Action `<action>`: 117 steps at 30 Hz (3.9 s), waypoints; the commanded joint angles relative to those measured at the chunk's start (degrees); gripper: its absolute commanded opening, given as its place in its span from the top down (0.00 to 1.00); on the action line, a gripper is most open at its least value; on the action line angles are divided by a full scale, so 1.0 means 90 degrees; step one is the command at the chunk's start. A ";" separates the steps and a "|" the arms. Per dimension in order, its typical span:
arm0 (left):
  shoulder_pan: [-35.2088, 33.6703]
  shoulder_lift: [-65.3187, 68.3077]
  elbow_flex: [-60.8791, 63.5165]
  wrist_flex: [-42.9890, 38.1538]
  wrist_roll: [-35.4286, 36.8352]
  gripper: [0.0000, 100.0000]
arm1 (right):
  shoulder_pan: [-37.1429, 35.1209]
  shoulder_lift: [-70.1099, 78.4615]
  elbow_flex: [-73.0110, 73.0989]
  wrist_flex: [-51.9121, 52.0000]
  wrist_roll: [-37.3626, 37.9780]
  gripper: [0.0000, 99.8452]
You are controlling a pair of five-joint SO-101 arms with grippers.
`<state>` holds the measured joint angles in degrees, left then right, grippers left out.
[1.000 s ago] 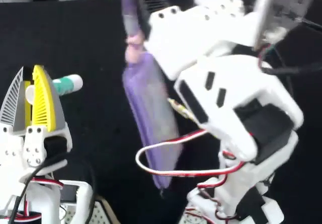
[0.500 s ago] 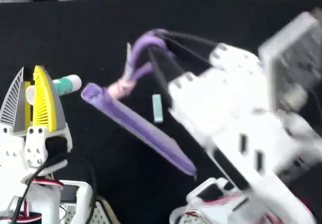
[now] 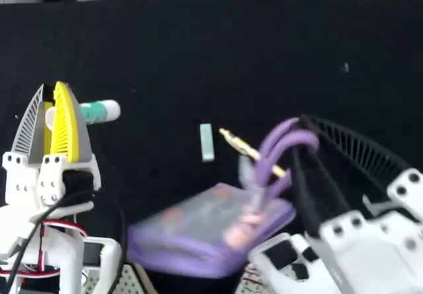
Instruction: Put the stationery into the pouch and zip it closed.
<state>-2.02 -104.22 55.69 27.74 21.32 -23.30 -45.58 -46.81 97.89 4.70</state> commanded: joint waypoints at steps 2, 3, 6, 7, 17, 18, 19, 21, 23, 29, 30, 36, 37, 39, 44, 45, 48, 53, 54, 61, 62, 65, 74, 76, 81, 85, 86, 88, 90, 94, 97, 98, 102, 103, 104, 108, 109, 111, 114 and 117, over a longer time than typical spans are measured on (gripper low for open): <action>0.0757 0.0029 -0.0093 0.0020 0.0274 0.97 | 0.0625 -0.0015 0.1148 -0.0850 0.0029 0.99; 0.0952 0.0029 -0.0093 0.0020 0.0205 0.97 | 0.0625 -0.0015 0.1451 -0.1114 0.0029 0.99; 0.1284 0.0029 -0.0093 0.0020 0.0127 0.97 | 0.0615 -0.0015 0.2310 -0.2022 -0.0234 0.99; 0.1304 0.0029 -0.0093 0.0020 0.0127 0.97 | 0.0615 -0.0015 0.2564 -0.2295 -0.0303 0.99; 0.1324 0.0020 -0.0151 0.0000 0.0156 0.97 | 0.0332 -0.0015 0.4957 -0.4952 -0.0537 0.99; 0.1333 0.0020 -0.0230 0.0020 0.0156 0.97 | 0.0332 -0.0015 0.5153 -0.5197 -0.0537 0.99; 0.1333 0.0020 -0.0308 0.0020 0.0156 0.97 | 0.0352 -0.0015 0.5338 -0.5431 -0.0537 0.99; 0.1343 0.0020 -0.0503 0.0020 0.0156 0.97 | 0.0371 -0.0015 0.5651 -0.5822 -0.0508 0.99; 0.1343 0.0020 -0.0659 0.0029 0.0156 0.97 | 0.0371 -0.0015 0.5885 -0.6017 -0.0537 0.99; 0.1665 0.0020 -0.0943 0.0703 0.0166 0.97 | 0.0391 -0.0015 0.6032 -0.6183 -0.0537 0.99; 0.1929 0.0010 -0.1001 0.0840 0.0147 0.97 | 0.0430 -0.0015 0.6032 -0.6183 -0.0537 0.99; 0.3209 0.0000 -0.1890 0.2022 0.0000 0.97 | 0.0801 -0.0015 0.6198 -0.6359 -0.0547 0.99; 0.3306 0.0000 -0.2046 0.2217 -0.0137 0.97 | 0.0850 -0.0015 0.6208 -0.6339 -0.0547 0.99; 0.3463 0.0000 -0.2261 0.2501 -0.0391 0.97 | 0.0860 -0.0034 0.6217 -0.6310 -0.0547 0.99; 0.3570 -0.0010 -0.2584 0.3145 -0.0567 0.97 | 0.0869 -0.0054 0.6168 -0.6261 -0.0547 0.99; 0.3570 -0.0010 -0.2701 0.3350 -0.0557 0.97 | 0.0869 -0.0024 0.6168 -0.6271 -0.0547 0.99; 0.3609 -0.0010 -0.3062 0.3868 -0.0527 0.97 | 0.0869 -0.0005 0.6178 -0.6271 -0.0547 0.99; 0.4527 -0.0010 -0.3443 0.4249 -0.0518 0.97 | 0.0869 0.0073 0.6188 -0.6505 -0.0547 0.99; 0.4694 -0.0010 -0.3473 0.4288 -0.0518 0.97 | 0.0860 0.0142 0.6168 -0.6505 -0.0547 0.99; 0.4928 0.0000 -0.3404 0.4532 -0.0518 0.97 | 0.0860 0.0542 0.6168 -0.6672 -0.0928 0.99; 0.4928 0.0000 -0.3355 0.4552 -0.0518 0.97 | 0.0860 0.0542 0.6168 -0.6681 -0.0928 0.99; 0.5133 0.0000 -0.3092 0.4669 -0.0518 0.97 | 0.0830 0.0552 0.6168 -0.6681 -0.0967 0.99; 0.5944 0.0010 -0.2310 0.4659 -0.0586 0.97 | 0.0830 0.0581 0.6168 -0.6681 -0.0987 0.99; 0.5944 0.0010 -0.2320 0.4659 -0.0762 0.97 | 0.0830 0.0581 0.6168 -0.6681 -0.0987 0.99; 0.5954 0.0010 -0.2320 0.4659 -0.1074 0.97 | 0.0830 0.0591 0.6178 -0.6691 -0.0987 0.99; 0.6315 0.0000 -0.2603 0.4357 -0.1065 0.97 | 0.0830 0.0659 0.6305 -0.6926 -0.0987 0.99; 0.6481 0.0000 -0.2701 0.4239 -0.1084 0.97 | 0.0821 0.0747 0.6335 -0.7033 -0.0987 0.99; 0.6657 0.0020 -0.2828 0.4073 -0.1104 0.97 | 0.0752 0.0962 0.6354 -0.7189 -0.0996 0.99; 0.6676 0.0020 -0.2838 0.4024 -0.1104 0.97 | 0.0723 0.1167 0.6344 -0.7267 -0.0996 0.99; 0.6676 0.0020 -0.2818 0.4093 -0.1104 0.97 | 0.0742 0.1304 0.6335 -0.7267 -0.1133 0.99; 0.6676 0.0020 -0.2799 0.4112 -0.1114 0.97 | 0.0752 0.1294 0.6335 -0.7258 -0.1201 0.99; 0.6676 0.0020 -0.2730 0.4190 -0.1114 0.97 | 0.0752 0.1294 0.6335 -0.7258 -0.1192 0.99; 0.6686 0.0000 -0.1861 0.4513 -0.1543 0.97 | 0.0752 0.1089 0.6383 -0.7209 -0.1201 0.99; 0.6696 -0.0010 -0.1665 0.4562 -0.1719 0.97 | 0.0752 0.1001 0.6383 -0.7199 -0.1192 0.99; 0.6696 -0.0020 -0.1499 0.4562 -0.1846 0.97 | 0.0762 0.0904 0.6383 -0.7189 -0.1182 0.99; 0.6696 -0.0020 -0.1851 0.4523 -0.1934 0.97 | 0.0762 0.0435 0.6374 -0.6896 -0.1172 0.99; 0.6696 -0.0020 -0.2066 0.4523 -0.1944 0.97 | 0.0762 0.0327 0.6374 -0.6828 -0.1172 0.99; 0.6686 -0.0010 -0.2398 0.4523 -0.1954 0.97 | 0.0762 0.0132 0.6383 -0.6691 -0.1172 0.99; 0.6667 -0.0010 -0.2291 0.4581 -0.1993 0.97 | 0.0762 -0.0024 0.6383 -0.6642 -0.1172 0.99; 0.6110 -0.0010 -0.1441 0.4532 -0.2501 0.97 | 0.0762 -0.0034 0.6335 -0.6681 -0.1172 0.99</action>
<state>57.58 -104.57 37.05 68.79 3.56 -16.53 -44.35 10.95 37.93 -5.41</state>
